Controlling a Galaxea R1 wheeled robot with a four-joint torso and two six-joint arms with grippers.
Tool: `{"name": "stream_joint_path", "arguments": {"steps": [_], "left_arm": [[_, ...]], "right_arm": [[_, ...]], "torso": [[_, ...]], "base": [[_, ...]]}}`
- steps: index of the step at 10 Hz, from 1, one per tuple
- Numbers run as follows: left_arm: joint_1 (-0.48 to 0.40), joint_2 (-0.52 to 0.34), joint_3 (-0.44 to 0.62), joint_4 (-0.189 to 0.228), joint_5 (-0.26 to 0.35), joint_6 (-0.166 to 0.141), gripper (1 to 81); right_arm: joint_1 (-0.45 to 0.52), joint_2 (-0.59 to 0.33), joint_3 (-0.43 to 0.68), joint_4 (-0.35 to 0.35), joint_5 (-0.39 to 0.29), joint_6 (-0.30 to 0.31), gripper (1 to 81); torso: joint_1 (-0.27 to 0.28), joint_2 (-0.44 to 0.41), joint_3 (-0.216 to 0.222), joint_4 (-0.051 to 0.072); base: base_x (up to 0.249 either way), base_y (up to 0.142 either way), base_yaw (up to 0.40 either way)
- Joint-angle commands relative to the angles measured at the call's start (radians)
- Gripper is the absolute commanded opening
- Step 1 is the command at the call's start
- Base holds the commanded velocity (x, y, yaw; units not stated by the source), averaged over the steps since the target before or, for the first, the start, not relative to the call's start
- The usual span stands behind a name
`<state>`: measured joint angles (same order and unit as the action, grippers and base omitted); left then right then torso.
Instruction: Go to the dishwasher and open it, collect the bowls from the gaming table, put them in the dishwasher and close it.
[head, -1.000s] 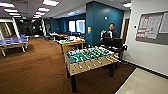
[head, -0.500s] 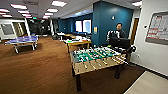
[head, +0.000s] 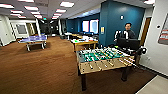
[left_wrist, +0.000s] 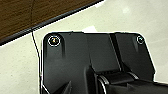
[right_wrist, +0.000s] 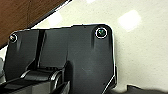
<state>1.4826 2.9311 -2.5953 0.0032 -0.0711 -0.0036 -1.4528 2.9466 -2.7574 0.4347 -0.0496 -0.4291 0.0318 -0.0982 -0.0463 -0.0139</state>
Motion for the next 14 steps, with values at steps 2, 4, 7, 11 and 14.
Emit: {"name": "stream_joint_path", "arguments": {"steps": [2,4,7,11,14], "left_arm": [[-0.058,-0.007,0.001,-0.003,0.048,-0.003,81.1],[-0.058,-0.007,0.001,-0.005,0.048,-0.003,81.1],[-0.058,-0.009,0.001,-0.006,0.048,-0.003,81.1],[-0.058,-0.01,0.001,-0.006,0.047,-0.004,81.1],[-0.058,-0.004,0.001,-0.006,0.047,-0.004,81.1]], "right_arm": [[0.065,-0.01,-0.004,0.004,-0.058,-0.002,81.1],[0.065,-0.008,-0.004,0.004,-0.058,-0.002,81.1],[0.065,-0.008,-0.004,0.004,-0.058,-0.002,81.1],[0.065,-0.008,-0.007,0.004,-0.058,-0.002,81.1],[0.064,-0.007,-0.007,0.004,-0.058,-0.002,81.1]], "torso": [[0.0,0.0,0.0,0.0],[0.0,0.0,0.0,0.0],[0.0,0.0,0.0,0.0],[0.0,0.0,0.0,0.0],[0.0,0.0,0.0,0.0]], "base": [[0.0,0.0,0.187],[0.0,0.0,0.187],[0.0,0.0,0.183],[0.0,0.0,0.0],[0.0,0.0,0.0]]}}
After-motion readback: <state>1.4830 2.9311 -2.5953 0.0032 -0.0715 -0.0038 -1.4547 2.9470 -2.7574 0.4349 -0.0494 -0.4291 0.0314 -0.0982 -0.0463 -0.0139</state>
